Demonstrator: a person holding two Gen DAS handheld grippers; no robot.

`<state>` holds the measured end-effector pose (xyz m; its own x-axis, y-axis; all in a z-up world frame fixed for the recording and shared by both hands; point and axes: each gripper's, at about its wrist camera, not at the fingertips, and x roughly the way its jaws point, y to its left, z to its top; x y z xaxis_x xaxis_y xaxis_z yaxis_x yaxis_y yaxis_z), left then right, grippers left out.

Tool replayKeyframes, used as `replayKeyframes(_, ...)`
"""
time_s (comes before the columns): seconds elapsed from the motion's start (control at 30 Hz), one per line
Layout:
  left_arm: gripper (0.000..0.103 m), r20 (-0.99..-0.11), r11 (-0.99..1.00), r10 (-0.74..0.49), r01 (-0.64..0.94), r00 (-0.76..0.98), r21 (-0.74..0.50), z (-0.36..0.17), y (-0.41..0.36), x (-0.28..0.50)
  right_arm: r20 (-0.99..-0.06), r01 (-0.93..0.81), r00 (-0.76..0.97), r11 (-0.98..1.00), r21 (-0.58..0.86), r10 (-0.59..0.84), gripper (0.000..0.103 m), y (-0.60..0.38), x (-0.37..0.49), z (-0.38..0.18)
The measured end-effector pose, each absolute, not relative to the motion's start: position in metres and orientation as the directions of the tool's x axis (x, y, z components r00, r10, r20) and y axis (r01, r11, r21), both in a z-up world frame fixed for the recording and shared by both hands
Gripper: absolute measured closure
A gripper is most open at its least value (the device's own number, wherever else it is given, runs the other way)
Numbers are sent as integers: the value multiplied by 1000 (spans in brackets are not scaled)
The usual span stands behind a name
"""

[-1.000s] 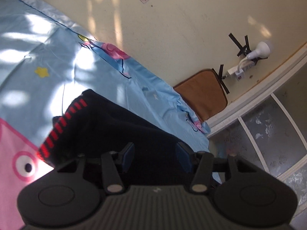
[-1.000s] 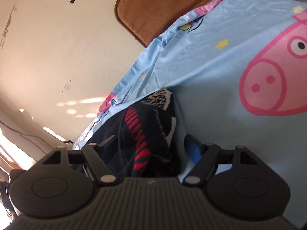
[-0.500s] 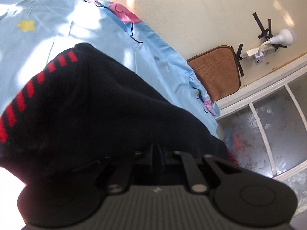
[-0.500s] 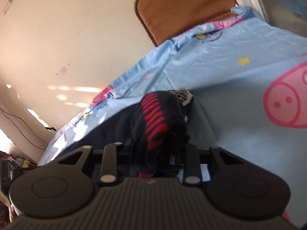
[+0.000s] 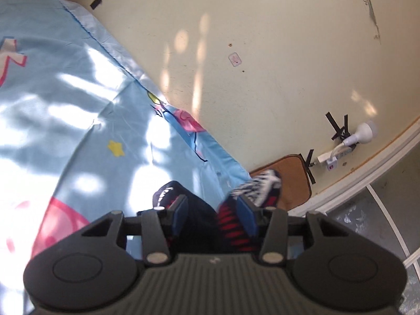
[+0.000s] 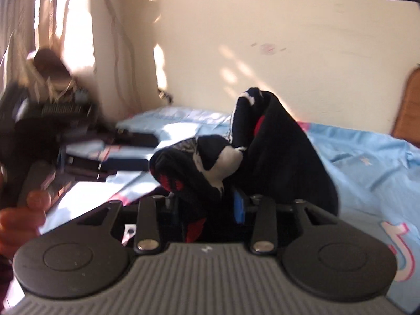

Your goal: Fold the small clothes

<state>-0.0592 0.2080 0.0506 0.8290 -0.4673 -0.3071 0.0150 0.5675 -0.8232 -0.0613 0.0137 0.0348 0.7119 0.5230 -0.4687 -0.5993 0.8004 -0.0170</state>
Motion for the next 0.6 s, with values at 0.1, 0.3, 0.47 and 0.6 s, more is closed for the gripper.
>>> replayKeyframes(0.1,60,-331,558,-460,-22,824,-829,40,215,-61,-481,-683,708,672,-285,516,12,58,-76,-1)
replayKeyframes(0.3,54,-317,556,-483,6,816,-831,40,209,-56,-445,-786,604,586,-197,661,13,35,-97,22)
replayKeyframes(0.47,45,-294,596,-506,82,810,-799,60,186,-51,-321,-745,647,664,-69,692,20,-26,-102,53)
replayKeyframes(0.6,45,-302,625,-531,126,792,-770,76,165,-38,-295,-627,737,778,35,608,61,-72,-90,57)
